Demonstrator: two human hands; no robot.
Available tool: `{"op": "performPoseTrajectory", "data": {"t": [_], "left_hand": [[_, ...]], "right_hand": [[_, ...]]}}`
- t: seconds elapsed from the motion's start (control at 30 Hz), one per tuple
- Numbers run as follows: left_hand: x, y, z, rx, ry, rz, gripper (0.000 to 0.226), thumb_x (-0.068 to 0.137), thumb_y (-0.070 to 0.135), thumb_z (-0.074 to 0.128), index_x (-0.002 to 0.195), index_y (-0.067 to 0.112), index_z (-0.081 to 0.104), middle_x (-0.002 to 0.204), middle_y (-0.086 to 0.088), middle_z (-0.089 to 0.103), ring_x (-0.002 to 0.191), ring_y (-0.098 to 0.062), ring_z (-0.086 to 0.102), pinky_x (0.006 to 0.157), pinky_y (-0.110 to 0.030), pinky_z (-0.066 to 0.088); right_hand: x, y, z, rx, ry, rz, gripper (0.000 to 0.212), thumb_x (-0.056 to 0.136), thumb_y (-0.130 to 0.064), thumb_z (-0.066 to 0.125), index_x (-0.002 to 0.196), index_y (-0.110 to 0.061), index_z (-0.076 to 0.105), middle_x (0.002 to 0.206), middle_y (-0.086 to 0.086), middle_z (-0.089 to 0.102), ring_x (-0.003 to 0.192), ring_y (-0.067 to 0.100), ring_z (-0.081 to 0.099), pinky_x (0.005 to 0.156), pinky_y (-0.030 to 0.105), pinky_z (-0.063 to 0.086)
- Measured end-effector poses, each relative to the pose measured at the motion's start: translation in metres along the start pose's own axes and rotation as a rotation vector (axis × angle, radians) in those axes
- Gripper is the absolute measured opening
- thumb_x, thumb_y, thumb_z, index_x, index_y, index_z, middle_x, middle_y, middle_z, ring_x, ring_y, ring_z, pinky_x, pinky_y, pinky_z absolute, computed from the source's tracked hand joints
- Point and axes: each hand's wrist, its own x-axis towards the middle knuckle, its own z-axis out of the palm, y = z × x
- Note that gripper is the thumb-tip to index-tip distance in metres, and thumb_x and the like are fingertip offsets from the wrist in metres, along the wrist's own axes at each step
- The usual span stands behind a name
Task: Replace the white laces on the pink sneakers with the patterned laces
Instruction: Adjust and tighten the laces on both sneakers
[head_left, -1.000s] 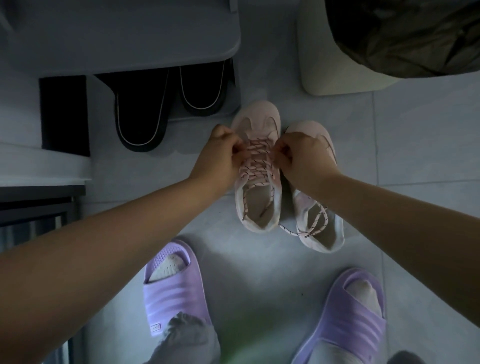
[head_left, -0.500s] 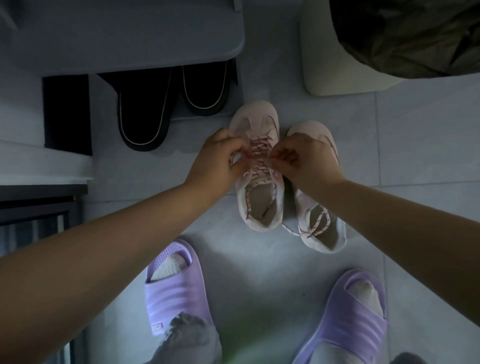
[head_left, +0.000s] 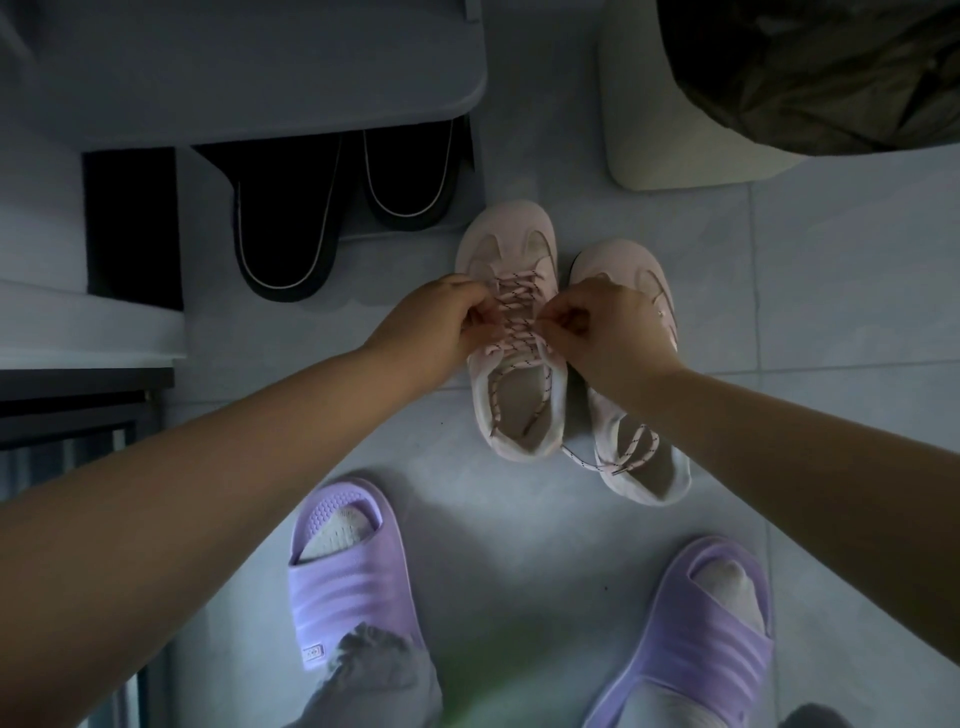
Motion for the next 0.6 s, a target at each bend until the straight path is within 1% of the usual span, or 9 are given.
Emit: {"op": "performPoseTrajectory", "data": {"t": [0.03,0.1,0.13,0.23,0.3,0.33,0.43,0.5,0.6], "left_hand": [[-0.001,-0.001,0.001,-0.006,0.016,-0.006,0.012,0.084,0.019,0.064,0.090,0.009,0.063,0.087,0.004,0.047,0.080,-0.011,0.047,0.061,-0.016,0.031],[-0.004,-0.004,0.004,-0.031,0.050,-0.018,0.011,0.085,0.017,0.062,0.089,0.007,0.062,0.089,0.001,0.049,0.081,-0.013,0.048,0.065,-0.017,0.031],[-0.005,-0.006,0.005,-0.060,0.065,-0.029,0.010,0.086,0.017,0.061,0.088,0.007,0.062,0.089,-0.001,0.051,0.082,-0.014,0.049,0.067,-0.019,0.033],[-0.010,-0.010,0.007,-0.161,0.116,-0.089,0.006,0.088,0.015,0.058,0.084,0.012,0.056,0.089,-0.005,0.057,0.081,-0.020,0.055,0.072,-0.023,0.043],[-0.014,-0.012,0.009,-0.256,0.126,-0.139,0.006,0.090,0.012,0.056,0.084,0.011,0.054,0.088,-0.009,0.061,0.083,-0.026,0.061,0.077,-0.034,0.050],[-0.016,-0.012,0.010,-0.288,0.123,-0.155,0.006,0.090,0.011,0.054,0.085,0.010,0.053,0.087,-0.011,0.062,0.084,-0.028,0.063,0.078,-0.038,0.051],[-0.019,-0.011,0.013,-0.250,0.133,-0.091,0.005,0.091,0.010,0.053,0.086,0.008,0.052,0.087,-0.013,0.062,0.083,-0.029,0.062,0.077,-0.043,0.050],[-0.016,-0.007,0.012,-0.199,0.134,-0.033,0.006,0.089,0.013,0.057,0.089,0.008,0.056,0.087,-0.008,0.062,0.082,-0.024,0.059,0.076,-0.035,0.047],[-0.009,0.000,0.009,-0.158,0.124,0.036,0.009,0.084,0.013,0.063,0.092,0.010,0.063,0.088,0.002,0.059,0.080,-0.013,0.055,0.071,-0.016,0.043]], "right_hand": [[-0.002,0.000,0.000,0.007,0.004,-0.005,0.007,0.083,-0.013,0.064,0.085,-0.011,0.071,0.076,-0.005,0.056,0.062,0.005,0.049,0.059,-0.005,0.033],[-0.005,0.003,0.002,0.009,0.005,-0.015,0.007,0.084,-0.014,0.063,0.086,-0.011,0.069,0.081,0.000,0.061,0.065,0.008,0.051,0.059,0.000,0.035],[-0.006,0.005,0.003,0.003,0.003,-0.024,0.008,0.085,-0.015,0.062,0.089,-0.011,0.068,0.085,0.003,0.062,0.069,0.011,0.052,0.060,0.005,0.035],[-0.008,0.010,0.006,-0.009,-0.001,-0.036,0.014,0.089,-0.017,0.058,0.096,-0.008,0.065,0.096,0.008,0.062,0.078,0.015,0.052,0.072,0.018,0.037],[-0.009,0.012,0.007,-0.002,0.010,-0.024,0.015,0.090,-0.017,0.056,0.096,-0.006,0.064,0.098,0.011,0.062,0.079,0.017,0.052,0.074,0.020,0.038],[-0.010,0.013,0.007,0.003,0.016,-0.019,0.015,0.090,-0.017,0.055,0.096,-0.006,0.063,0.098,0.012,0.062,0.079,0.018,0.052,0.073,0.020,0.037],[-0.009,0.013,0.007,0.010,0.015,-0.020,0.012,0.089,-0.016,0.057,0.095,-0.007,0.063,0.096,0.010,0.063,0.078,0.016,0.052,0.072,0.018,0.037],[-0.006,0.010,0.005,0.033,0.002,-0.026,0.009,0.087,-0.016,0.061,0.093,-0.010,0.064,0.093,0.006,0.062,0.077,0.016,0.055,0.073,0.019,0.042],[-0.002,0.005,0.002,0.019,-0.027,-0.049,0.008,0.086,-0.016,0.062,0.091,-0.011,0.067,0.084,-0.002,0.058,0.077,0.016,0.057,0.072,0.021,0.044]]}}
